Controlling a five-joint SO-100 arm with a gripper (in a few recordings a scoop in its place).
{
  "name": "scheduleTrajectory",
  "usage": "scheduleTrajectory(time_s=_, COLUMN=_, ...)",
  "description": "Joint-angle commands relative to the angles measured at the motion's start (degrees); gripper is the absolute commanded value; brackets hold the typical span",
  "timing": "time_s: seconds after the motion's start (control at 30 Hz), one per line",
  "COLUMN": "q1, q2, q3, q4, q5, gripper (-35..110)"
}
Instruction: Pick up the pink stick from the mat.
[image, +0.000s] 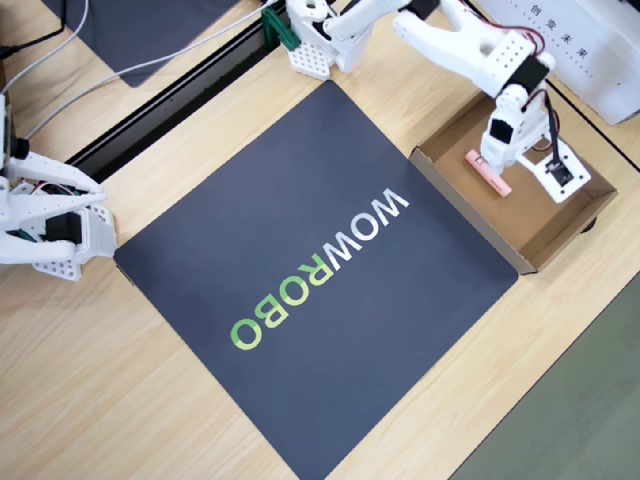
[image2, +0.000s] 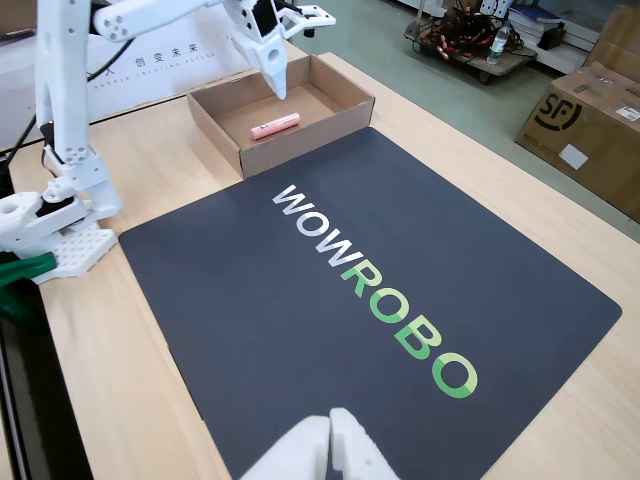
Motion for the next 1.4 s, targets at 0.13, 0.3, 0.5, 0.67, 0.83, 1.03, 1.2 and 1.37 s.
scheduleTrajectory(time_s=0.13, q1=-1.3, q2=17.0, q3=10.5, q4=-1.0, q5=-0.1, gripper=0)
scheduleTrajectory(time_s=0.3, q1=-1.1, q2=27.4, q3=19.2, q4=-1.3, q5=0.8, gripper=0)
scheduleTrajectory(time_s=0.5, q1=-0.3, q2=46.7, q3=39.6, q4=-5.3, q5=0.8, gripper=0)
scheduleTrajectory(time_s=0.67, q1=0.0, q2=62.5, q3=55.2, q4=-7.7, q5=-0.4, gripper=0)
scheduleTrajectory(time_s=0.83, q1=0.3, q2=73.7, q3=64.6, q4=-7.7, q5=-1.7, gripper=0)
scheduleTrajectory(time_s=1.03, q1=0.4, q2=86.6, q3=77.7, q4=-7.7, q5=-3.9, gripper=0)
scheduleTrajectory(time_s=1.2, q1=0.4, q2=97.6, q3=88.9, q4=-7.7, q5=-5.4, gripper=0)
scheduleTrajectory(time_s=1.37, q1=0.6, q2=106.5, q3=97.8, q4=-7.2, q5=-6.6, gripper=0)
